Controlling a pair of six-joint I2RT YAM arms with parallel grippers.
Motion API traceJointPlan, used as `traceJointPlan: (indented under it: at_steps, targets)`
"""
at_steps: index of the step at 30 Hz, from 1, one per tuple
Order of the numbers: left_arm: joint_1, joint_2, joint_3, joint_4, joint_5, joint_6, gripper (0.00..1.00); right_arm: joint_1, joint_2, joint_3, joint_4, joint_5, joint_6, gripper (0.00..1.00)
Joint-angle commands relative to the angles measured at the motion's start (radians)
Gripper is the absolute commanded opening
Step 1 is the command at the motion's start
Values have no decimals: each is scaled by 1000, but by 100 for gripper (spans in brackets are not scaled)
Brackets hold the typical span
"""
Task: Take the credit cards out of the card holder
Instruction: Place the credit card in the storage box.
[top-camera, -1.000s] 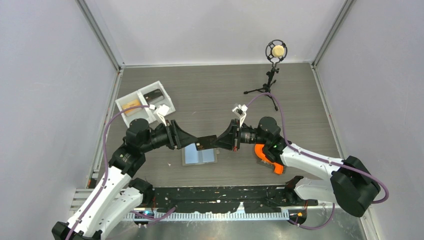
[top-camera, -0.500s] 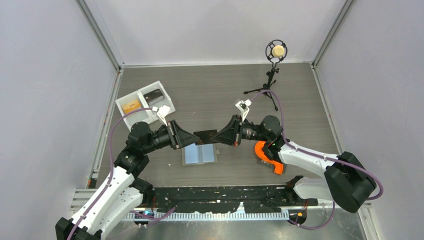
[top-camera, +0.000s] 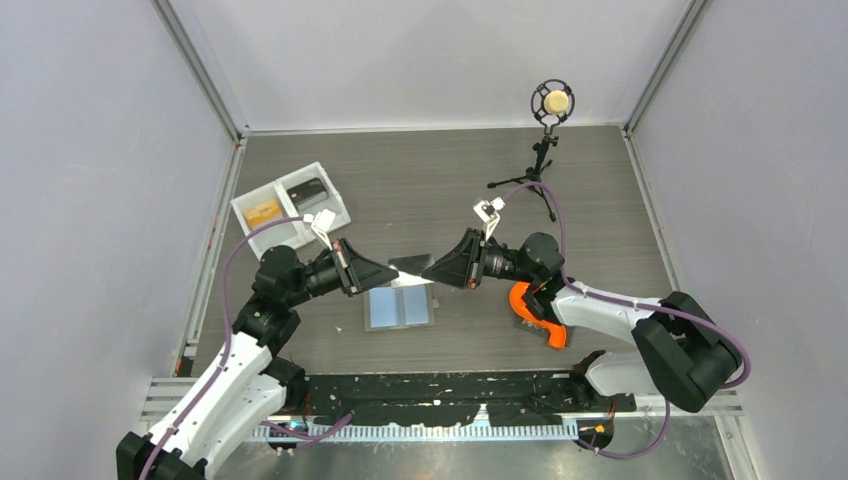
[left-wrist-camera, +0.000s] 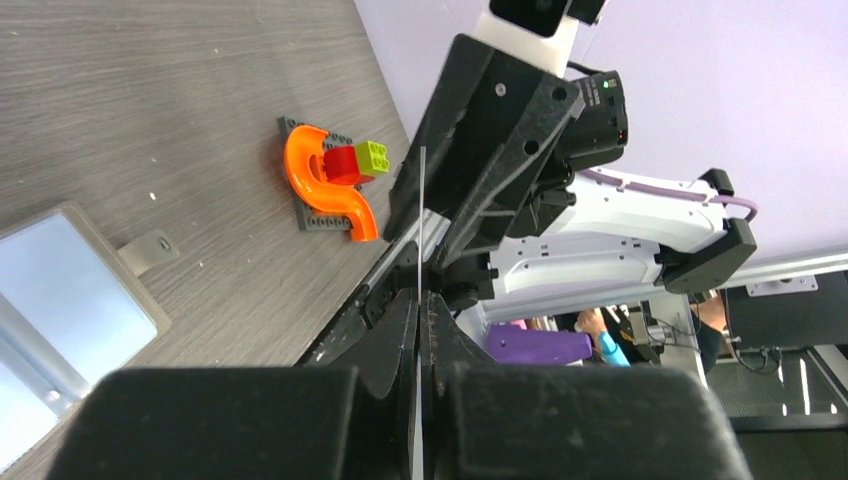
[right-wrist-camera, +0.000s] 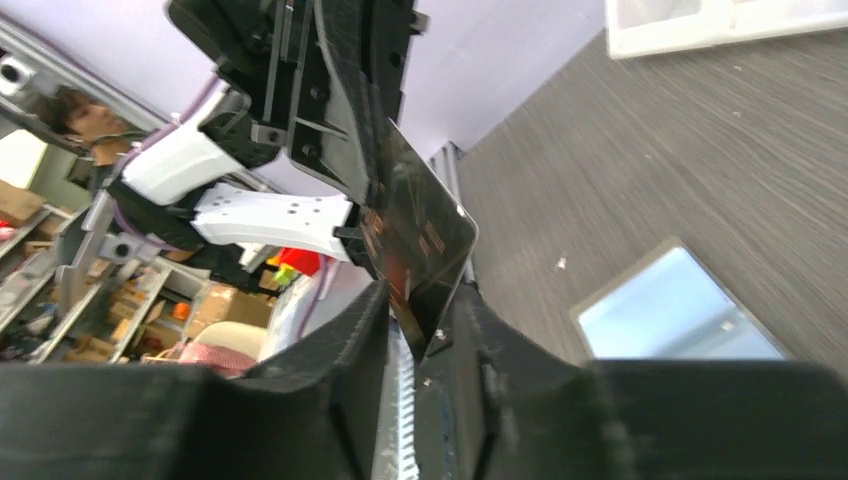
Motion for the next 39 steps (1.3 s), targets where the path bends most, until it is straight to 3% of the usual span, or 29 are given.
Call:
traceJointPlan:
  at_steps: [1,8,12,18,26,39]
  targets:
    - [38,2,27,27,-5,10,0,-4,-79,13,-147,69,-126,51]
    - [199,95,143,-157,9,155,0,-4,-236,21,-405,196,-317,99]
    - [313,204,280,-311,-26,275,0,-4,-307,10,-458,228,-352,95]
    - [437,387,508,-522,-263,453,0,-4,-383,-16,-486,257,-374,95]
    - [557,677,761,-582,-330,504,0,-4,-390,8,-526,301,-297,95]
    - [644,1070,993,-565,-328,502,0,-4,-339,64,-608,269,-295,95]
